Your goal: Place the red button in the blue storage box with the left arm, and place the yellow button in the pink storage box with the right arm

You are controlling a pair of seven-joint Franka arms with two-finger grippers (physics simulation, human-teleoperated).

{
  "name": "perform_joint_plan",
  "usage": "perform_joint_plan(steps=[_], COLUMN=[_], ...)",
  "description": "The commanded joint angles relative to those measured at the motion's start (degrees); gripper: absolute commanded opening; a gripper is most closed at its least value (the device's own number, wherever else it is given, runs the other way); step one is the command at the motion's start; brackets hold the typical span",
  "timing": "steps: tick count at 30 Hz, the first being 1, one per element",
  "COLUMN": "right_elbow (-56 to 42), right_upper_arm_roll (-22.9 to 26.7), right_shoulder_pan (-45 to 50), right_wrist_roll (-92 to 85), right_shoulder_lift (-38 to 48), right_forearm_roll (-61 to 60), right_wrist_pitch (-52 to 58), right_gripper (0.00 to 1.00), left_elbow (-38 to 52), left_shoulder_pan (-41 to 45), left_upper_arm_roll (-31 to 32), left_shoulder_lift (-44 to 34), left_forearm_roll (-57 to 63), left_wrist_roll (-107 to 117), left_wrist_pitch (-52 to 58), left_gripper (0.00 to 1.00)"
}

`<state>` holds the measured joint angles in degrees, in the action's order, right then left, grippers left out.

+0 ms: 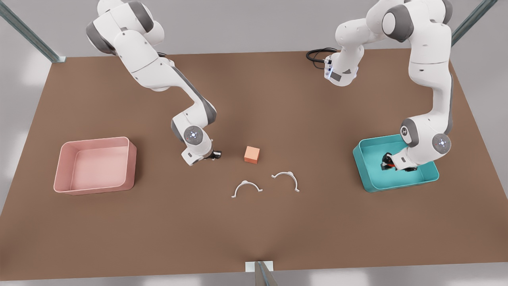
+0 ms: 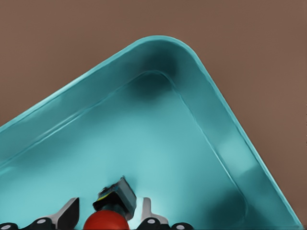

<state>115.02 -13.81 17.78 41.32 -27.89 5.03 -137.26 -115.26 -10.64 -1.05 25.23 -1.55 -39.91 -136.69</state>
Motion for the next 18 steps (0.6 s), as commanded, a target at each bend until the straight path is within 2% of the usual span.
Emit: perform_joint_plan(steps=[1,2,3,4,6,9,10,11,14,18], right_elbow=[0.2,0.6,0.6,1.4,2.1,2.4,2.4,2.4,2.0,1.3], right_upper_arm_roll=[-0.1,-0.1,-0.1,-0.1,-0.1,-0.7,-0.7,-0.7,-0.7,-0.7], right_shoulder_pan=[0.1,0.0,0.0,0.0,0.1,0.1,0.1,0.1,-0.1,-1.7], right_wrist_roll=[-1.5,-1.6,-1.7,-2.1,-2.1,-2.1,-2.1,-2.1,-3.2,-5.7], right_shoulder_lift=[-0.1,-0.3,-0.4,-0.4,-0.4,-0.6,-0.7,-0.8,-0.8,1.1], right_forearm_roll=[0.0,0.0,0.0,0.0,0.0,0.0,0.0,0.0,0.0,0.0], right_wrist_pitch=[0.9,0.9,0.9,0.7,0.3,0.3,0.3,0.3,0.3,0.9], right_gripper=[0.52,0.63,0.65,0.65,0.65,0.63,0.58,0.55,0.39,0.36], left_elbow=[0.1,0.1,0.1,0.9,3.1,13.6,19.4,23.1,32.1,39.0], left_shoulder_pan=[0.0,0.0,0.3,0.7,1.6,2.5,3.1,4.2,6.9,8.3], left_upper_arm_roll=[0.1,0.2,0.3,0.3,0.2,0.3,0.3,0.3,0.3,0.4], left_shoulder_lift=[0.2,0.1,0.0,-0.1,-5.4,-7.5,-7.5,-7.5,-7.7,-11.3], left_forearm_roll=[-0.2,-0.2,-0.4,-2.8,-2.8,-2.8,-2.8,-2.8,-2.5,-2.3], left_wrist_roll=[-22.8,-22.8,-22.7,-22.7,-20.8,-8.2,-2.3,5.6,21.4,39.0], left_wrist_pitch=[0.5,0.6,0.7,0.8,7.1,25.8,36.5,41.3,45.8,47.0], left_gripper=[1.00,1.00,1.00,1.00,1.00,1.00,1.00,1.00,1.00,1.00])
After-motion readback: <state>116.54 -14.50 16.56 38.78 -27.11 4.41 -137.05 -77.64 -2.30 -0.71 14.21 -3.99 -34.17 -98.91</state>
